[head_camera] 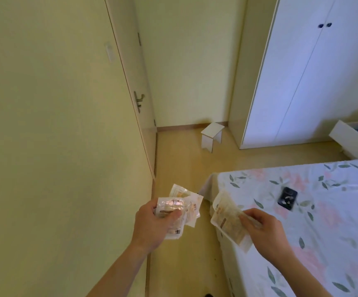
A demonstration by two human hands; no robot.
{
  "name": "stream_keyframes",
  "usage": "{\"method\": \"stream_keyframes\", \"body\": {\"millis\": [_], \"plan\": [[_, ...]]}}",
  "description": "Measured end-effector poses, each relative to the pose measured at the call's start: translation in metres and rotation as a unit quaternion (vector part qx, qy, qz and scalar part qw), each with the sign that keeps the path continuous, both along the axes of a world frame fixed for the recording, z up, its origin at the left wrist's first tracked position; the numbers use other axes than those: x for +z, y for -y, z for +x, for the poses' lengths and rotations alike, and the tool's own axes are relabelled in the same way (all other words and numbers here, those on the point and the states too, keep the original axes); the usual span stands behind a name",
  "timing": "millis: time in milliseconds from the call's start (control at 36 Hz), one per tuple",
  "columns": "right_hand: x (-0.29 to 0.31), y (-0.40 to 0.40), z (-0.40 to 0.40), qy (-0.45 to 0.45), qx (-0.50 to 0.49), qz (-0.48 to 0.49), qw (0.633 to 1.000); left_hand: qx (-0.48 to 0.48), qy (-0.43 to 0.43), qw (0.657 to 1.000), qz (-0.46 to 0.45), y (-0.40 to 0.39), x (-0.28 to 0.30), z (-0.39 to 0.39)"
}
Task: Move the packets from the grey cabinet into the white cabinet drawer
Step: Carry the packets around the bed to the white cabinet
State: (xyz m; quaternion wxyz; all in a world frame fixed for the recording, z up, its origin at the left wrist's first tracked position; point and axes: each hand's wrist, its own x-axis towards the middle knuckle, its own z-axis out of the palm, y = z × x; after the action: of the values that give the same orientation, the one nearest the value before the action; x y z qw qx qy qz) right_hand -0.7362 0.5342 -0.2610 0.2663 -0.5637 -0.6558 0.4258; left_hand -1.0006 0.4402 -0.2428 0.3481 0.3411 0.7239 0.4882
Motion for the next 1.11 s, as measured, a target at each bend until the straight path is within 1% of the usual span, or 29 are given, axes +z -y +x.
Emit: {"method": "stream_keyframes", "body": {"millis": [83, 306, 417, 556, 806, 917, 1028, 1111], "plan": [[0.007, -0.056, -0.015, -0.004, 0.014, 0.002, 1.0, 0.005, -0.004, 1.0, 0.008, -0.05, 0.006, -0.015], [0.025, -0.189, -0.066, 0.006, 0.032, 0.018, 0.999, 0.013, 0.018, 1.0, 0.022, -0.169, 0.019, -0.06], [0.024, -0.246, -0.097, 0.018, 0.033, 0.03, 0.999, 0.003, 0.01, 1.0, 0.022, -0.231, 0.015, -0.091], [0.017, -0.317, -0.136, 0.024, 0.012, 0.023, 0.999, -0.024, 0.015, 0.999, 0.022, -0.316, 0.005, -0.135], [0.02, -0.427, -0.193, 0.031, -0.081, 0.022, 0.996, -0.12, 0.012, 0.993, 0.007, -0.479, -0.002, -0.211], [0.021, -0.463, -0.2, 0.032, -0.131, 0.013, 0.991, -0.169, -0.007, 0.986, 0.001, -0.546, 0.003, -0.222], [0.013, -0.504, -0.201, 0.054, -0.179, 0.009, 0.982, -0.223, -0.012, 0.975, 0.012, -0.61, 0.01, -0.224], [0.004, -0.54, -0.201, 0.048, -0.209, 0.005, 0.977, -0.251, -0.011, 0.968, 0.007, -0.659, 0.008, -0.226]]}}
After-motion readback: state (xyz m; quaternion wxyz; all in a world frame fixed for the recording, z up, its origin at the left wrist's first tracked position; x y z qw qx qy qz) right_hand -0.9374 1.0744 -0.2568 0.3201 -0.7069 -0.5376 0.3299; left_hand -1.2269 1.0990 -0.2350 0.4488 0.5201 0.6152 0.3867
